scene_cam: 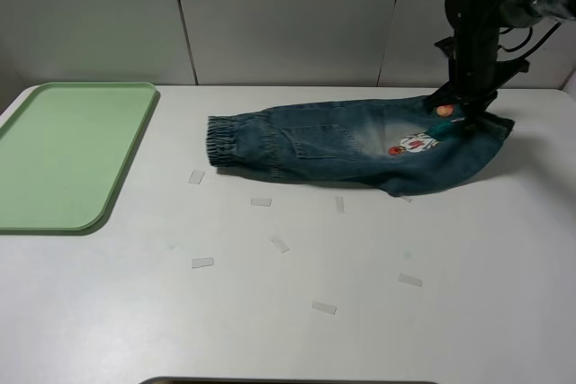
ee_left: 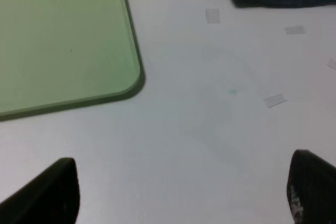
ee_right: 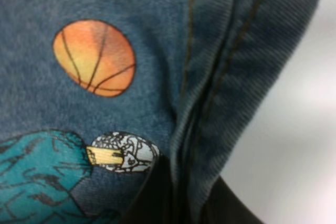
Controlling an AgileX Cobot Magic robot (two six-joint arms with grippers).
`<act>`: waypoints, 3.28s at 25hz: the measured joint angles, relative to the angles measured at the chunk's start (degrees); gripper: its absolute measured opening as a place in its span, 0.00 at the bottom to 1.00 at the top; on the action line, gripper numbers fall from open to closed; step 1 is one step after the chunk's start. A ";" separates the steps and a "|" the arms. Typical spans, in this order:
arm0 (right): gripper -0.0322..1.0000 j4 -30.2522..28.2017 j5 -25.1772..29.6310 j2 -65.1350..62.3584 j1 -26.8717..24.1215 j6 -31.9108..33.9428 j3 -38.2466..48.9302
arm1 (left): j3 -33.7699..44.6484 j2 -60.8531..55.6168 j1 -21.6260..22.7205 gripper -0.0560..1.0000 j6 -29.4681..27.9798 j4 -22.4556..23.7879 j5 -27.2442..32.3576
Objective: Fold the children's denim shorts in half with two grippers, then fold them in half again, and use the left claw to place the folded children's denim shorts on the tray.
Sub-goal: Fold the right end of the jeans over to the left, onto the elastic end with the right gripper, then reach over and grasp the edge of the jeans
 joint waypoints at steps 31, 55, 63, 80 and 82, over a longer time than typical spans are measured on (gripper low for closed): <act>0.04 24.47 -3.87 -9.74 26.53 9.75 0.00 | 0.00 0.00 0.00 0.80 0.00 0.00 0.00; 0.70 25.71 -13.06 -10.84 31.32 3.44 0.00 | 0.00 0.00 0.00 0.80 0.00 0.00 0.00; 0.70 21.69 -11.75 -20.70 31.51 2.55 3.58 | 0.00 0.00 0.00 0.80 0.00 0.00 0.00; 0.70 17.08 -32.28 -63.07 28.03 3.47 49.00 | 0.00 0.00 0.00 0.80 0.00 0.00 0.00; 0.70 16.79 -32.80 -67.36 26.67 4.16 52.21 | 0.00 0.00 0.00 0.80 0.00 0.00 0.00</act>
